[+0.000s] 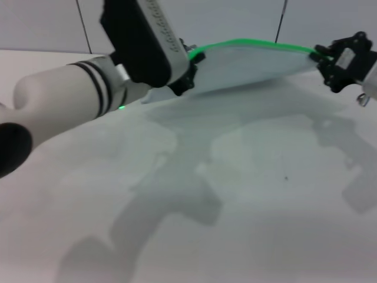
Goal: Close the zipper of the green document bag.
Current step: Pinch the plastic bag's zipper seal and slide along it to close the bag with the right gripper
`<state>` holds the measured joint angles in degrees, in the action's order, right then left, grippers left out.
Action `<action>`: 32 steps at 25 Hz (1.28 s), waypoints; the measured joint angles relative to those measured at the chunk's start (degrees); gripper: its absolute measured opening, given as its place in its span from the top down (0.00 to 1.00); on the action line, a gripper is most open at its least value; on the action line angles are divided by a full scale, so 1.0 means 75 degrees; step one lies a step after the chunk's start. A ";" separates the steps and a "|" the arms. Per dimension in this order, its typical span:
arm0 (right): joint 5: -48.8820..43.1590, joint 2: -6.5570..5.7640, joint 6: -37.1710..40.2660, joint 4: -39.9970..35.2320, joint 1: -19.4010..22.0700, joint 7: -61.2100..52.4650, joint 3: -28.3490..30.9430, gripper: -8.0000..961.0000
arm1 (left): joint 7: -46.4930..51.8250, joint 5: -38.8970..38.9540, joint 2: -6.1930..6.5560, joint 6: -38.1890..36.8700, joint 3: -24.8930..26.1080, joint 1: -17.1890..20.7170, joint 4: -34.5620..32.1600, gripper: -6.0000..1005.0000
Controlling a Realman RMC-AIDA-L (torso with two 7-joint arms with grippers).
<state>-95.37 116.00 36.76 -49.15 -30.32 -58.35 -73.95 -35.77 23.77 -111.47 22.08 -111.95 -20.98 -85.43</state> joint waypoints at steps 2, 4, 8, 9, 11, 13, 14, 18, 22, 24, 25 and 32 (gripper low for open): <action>-0.0023 0.0001 -0.0041 0.0069 -0.0006 0.0003 0.0181 0.85 | -0.0003 -0.0037 0.0012 0.0000 0.0082 0.0111 -0.0066 0.88; -0.0025 0.0002 -0.0107 0.0082 -0.0008 0.0010 0.0272 0.85 | -0.0003 -0.0061 0.0016 0.0000 0.0134 0.0194 -0.0098 0.88; -0.0036 0.0002 -0.0191 0.0090 -0.0010 0.0032 0.0354 0.84 | -0.0003 -0.0065 0.0029 -0.0001 0.0147 0.0220 -0.0105 0.88; -0.0040 0.0002 -0.0232 0.0093 -0.0010 0.0067 0.0355 0.84 | -0.0003 -0.0065 0.0029 -0.0002 0.0147 0.0220 -0.0107 0.88; -0.0045 0.0008 -0.0325 0.0103 -0.0005 0.0169 0.0358 0.84 | -0.0003 -0.0065 0.0023 -0.0004 0.0150 0.0232 -0.0102 0.87; -0.0044 0.0018 -0.0383 0.0158 -0.0004 0.0244 0.0361 0.83 | -0.0004 -0.0065 0.0007 -0.0008 0.0150 0.0244 -0.0083 0.87; -0.0044 0.0017 -0.0392 0.0200 -0.0008 0.0257 0.0364 0.83 | -0.0006 -0.0065 0.0003 -0.0010 0.0150 0.0246 -0.0078 0.87; -0.0046 0.0002 -0.0411 0.0302 -0.0058 0.0288 0.0465 0.82 | -0.0011 -0.0065 0.0005 -0.0014 0.0150 0.0248 -0.0074 0.87; -0.0048 0.0001 -0.0438 0.0311 -0.0068 0.0296 0.0479 0.82 | -0.0012 -0.0065 0.0009 -0.0016 0.0151 0.0251 -0.0069 0.86; -0.0048 0.0001 -0.0466 0.0320 -0.0079 0.0297 0.0485 0.81 | -0.0012 -0.0065 0.0009 -0.0017 0.0151 0.0247 -0.0063 0.86; -0.0048 0.0001 -0.0471 0.0327 -0.0083 0.0298 0.0486 0.81 | -0.0012 -0.0065 0.0009 -0.0019 0.0151 0.0245 -0.0062 0.86; 0.0049 0.0044 -0.0890 0.0363 -0.0097 0.0154 0.0500 0.80 | 0.0001 -0.0125 -0.0188 -0.0067 0.0512 0.0268 -0.0032 0.85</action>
<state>-95.00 116.33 30.08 -46.43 -31.05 -57.20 -70.20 -35.76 22.83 -112.88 21.57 -108.11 -18.97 -85.66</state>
